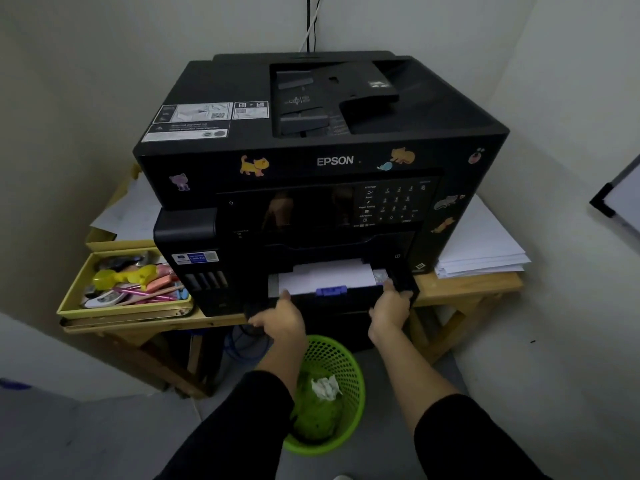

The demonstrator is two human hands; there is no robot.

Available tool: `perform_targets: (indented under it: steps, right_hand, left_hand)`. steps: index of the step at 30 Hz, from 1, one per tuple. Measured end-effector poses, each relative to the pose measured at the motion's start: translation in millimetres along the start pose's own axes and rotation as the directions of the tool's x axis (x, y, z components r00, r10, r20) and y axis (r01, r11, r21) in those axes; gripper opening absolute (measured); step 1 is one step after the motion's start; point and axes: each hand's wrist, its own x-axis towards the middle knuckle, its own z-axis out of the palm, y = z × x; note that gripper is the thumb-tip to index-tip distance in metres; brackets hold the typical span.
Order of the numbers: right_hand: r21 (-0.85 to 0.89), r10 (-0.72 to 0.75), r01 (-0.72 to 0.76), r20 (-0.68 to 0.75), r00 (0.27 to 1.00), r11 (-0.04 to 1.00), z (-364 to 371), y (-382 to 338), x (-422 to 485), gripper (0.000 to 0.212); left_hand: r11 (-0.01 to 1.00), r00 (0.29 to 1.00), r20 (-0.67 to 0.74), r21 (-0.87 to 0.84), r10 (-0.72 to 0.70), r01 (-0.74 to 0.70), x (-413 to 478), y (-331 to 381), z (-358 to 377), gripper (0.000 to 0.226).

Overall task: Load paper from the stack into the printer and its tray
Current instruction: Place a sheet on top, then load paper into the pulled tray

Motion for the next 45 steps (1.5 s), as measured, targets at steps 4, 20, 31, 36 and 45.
perform_targets:
  steps: [4,20,31,36,45]
  right_hand:
    - [0.319,0.147,-0.182,0.131,0.981,0.93,14.1,-19.0,16.7,0.065]
    - [0.477,0.179,-0.206,0.103,0.978,0.855,36.6,-32.8,19.0,0.084]
    - [0.466,0.212,-0.233,0.099,0.972,0.854,40.6,-36.9,16.7,0.084]
    - [0.388,0.225,-0.235,0.073,0.972,0.891,43.1,-39.5,19.0,0.092]
    - [0.403,0.173,-0.202,0.107,0.979,0.893,44.7,-33.2,42.5,0.08]
  left_hand:
    - [0.957,0.99,0.141,-0.282,-0.026,0.065,4.2,32.8,8.2,0.076]
    - [0.851,0.982,0.131,-0.492,-0.136,0.183,6.3,58.0,34.3,0.123]
    - [0.869,0.986,0.14,-0.473,-0.089,0.145,19.4,55.0,39.0,0.119]
    - [0.88,0.988,0.138,-0.457,-0.075,0.131,20.6,54.1,33.3,0.112]
    - [0.858,0.997,0.073,-0.511,-0.024,0.058,19.2,55.7,28.8,0.072]
